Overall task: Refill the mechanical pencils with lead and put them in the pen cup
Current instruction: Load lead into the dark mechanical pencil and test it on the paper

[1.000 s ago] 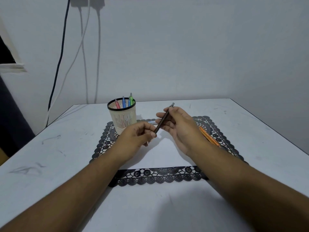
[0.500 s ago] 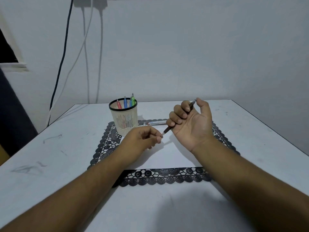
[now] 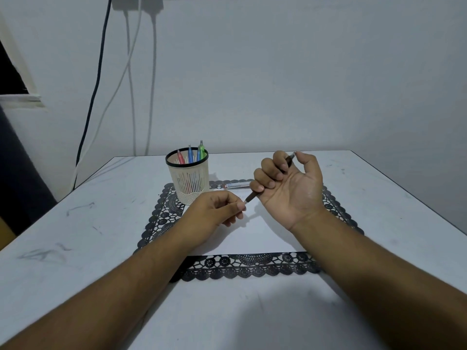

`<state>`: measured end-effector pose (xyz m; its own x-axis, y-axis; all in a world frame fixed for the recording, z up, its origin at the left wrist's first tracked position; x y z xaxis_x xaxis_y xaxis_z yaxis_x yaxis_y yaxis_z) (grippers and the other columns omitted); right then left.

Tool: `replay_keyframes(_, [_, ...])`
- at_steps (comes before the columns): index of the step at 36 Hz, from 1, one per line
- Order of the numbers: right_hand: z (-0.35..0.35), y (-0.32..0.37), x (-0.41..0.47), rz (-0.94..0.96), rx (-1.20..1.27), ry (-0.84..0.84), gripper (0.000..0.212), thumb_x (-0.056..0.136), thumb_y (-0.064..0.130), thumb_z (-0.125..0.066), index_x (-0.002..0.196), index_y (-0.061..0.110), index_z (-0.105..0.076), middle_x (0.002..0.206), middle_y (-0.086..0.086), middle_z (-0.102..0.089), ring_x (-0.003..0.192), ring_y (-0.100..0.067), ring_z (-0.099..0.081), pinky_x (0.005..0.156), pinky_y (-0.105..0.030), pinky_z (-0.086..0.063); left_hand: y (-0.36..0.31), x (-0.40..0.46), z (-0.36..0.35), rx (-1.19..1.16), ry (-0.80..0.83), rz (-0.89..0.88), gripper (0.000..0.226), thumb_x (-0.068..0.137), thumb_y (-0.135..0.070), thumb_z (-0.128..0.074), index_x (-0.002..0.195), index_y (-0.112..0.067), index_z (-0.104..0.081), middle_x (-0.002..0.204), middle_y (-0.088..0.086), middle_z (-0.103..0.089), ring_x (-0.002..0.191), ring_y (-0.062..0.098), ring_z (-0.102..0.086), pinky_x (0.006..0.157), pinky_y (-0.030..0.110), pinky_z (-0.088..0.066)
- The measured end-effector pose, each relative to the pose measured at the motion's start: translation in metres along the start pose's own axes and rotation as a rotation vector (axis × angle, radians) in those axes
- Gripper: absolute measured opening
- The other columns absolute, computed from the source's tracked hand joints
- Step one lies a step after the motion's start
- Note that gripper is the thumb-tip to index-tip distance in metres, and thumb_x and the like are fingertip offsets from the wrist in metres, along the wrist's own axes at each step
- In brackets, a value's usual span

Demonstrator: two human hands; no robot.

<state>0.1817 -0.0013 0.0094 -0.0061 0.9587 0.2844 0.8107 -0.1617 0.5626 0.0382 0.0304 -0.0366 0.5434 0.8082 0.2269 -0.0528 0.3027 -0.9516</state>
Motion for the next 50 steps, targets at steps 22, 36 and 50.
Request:
replay_keyframes(22, [-0.003,0.003,-0.001,-0.030,0.003,0.051,0.028,0.084,0.038,-0.040,0.067,0.019,-0.029,0.063,0.001,-0.022,0.060,-0.018,-0.017,0.063,-0.035,-0.020,-0.005,-0.002,-0.001,-0.092,-0.003,0.002,0.012,0.094,-0.010,-0.069,0.083,-0.006,-0.071,0.072,0.006,-0.068,0.065,0.016,-0.055,0.065,0.021,-0.048])
replay_keyframes(36, [-0.014,0.005,-0.003,-0.056,-0.042,0.141,0.029,0.086,0.038,-0.039,0.067,0.019,-0.028,0.064,0.001,-0.020,0.061,-0.018,-0.017,0.061,-0.033,-0.026,-0.006,-0.003,-0.001,-0.099,-0.004,-0.007,0.012,0.094,-0.007,-0.068,0.084,-0.003,-0.070,0.073,0.008,-0.067,0.064,0.015,-0.054,0.065,0.019,-0.047])
replay_keyframes(50, [-0.015,0.006,-0.003,-0.044,-0.012,0.147,0.030,0.087,0.040,-0.039,0.069,0.019,-0.026,0.064,0.001,-0.020,0.061,-0.018,-0.017,0.063,-0.035,-0.020,-0.008,-0.003,0.003,-0.071,-0.050,-0.053,0.011,0.092,-0.012,-0.071,0.086,-0.003,-0.072,0.073,0.007,-0.069,0.066,0.016,-0.055,0.068,0.024,-0.048])
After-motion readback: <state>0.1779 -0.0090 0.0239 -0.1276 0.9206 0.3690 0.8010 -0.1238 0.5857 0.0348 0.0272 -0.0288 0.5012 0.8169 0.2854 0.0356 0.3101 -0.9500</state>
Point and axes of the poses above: each hand's wrist, its own x-axis towards the middle knuckle, its own z-axis out of the back of the hand, y = z × x, the point moved 7 cm from there along x, towards the middle knuckle
